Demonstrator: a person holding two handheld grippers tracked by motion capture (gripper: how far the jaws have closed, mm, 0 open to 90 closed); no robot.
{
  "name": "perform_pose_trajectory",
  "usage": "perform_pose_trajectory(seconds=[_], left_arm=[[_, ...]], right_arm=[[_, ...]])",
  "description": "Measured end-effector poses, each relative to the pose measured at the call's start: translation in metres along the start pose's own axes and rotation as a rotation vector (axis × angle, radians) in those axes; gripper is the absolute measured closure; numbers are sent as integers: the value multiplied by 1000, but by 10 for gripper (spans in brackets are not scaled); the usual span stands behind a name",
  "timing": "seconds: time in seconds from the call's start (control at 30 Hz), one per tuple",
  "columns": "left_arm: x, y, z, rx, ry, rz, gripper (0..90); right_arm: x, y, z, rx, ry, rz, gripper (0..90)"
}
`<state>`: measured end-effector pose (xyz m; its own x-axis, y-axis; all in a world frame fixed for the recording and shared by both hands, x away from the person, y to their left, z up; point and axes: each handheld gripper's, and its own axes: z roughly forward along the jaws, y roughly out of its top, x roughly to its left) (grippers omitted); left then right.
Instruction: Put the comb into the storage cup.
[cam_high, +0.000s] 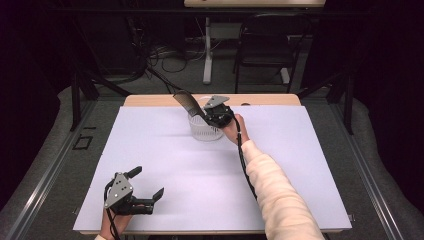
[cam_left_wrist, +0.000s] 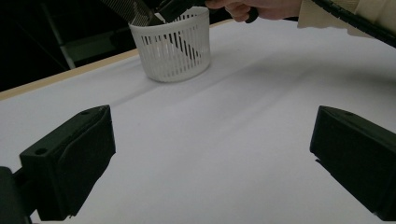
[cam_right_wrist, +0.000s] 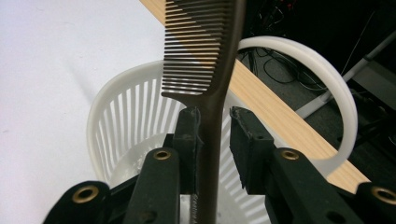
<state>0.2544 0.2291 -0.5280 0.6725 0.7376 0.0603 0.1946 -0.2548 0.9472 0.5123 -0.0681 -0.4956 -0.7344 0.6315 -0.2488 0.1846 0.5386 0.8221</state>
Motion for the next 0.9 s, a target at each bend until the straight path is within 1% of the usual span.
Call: perform_pose_trajectory(seconds=[0.07, 0.2, 0.47, 0.6, 0.73, 0.9], left_arm=[[0, 0, 0, -2, -1, 0, 3], [0, 0, 0, -1, 0, 0, 2], [0, 0, 0, 0, 1, 1, 3], [0, 0, 0, 2, 3, 2, 3], [0, 0, 0, 3, 4, 3, 3], [0, 1, 0, 5, 3, 9, 3]], right_arm=[[0, 0, 0, 7, 0, -3, 722], [-1, 0, -2, 6, 3, 9, 715], [-1, 4, -13, -7, 5, 17, 677], [-2, 7, -19, 1, 12, 32, 647], [-5, 8, -25, 15, 18, 58, 595], [-7, 8, -37, 28, 27, 87, 503]])
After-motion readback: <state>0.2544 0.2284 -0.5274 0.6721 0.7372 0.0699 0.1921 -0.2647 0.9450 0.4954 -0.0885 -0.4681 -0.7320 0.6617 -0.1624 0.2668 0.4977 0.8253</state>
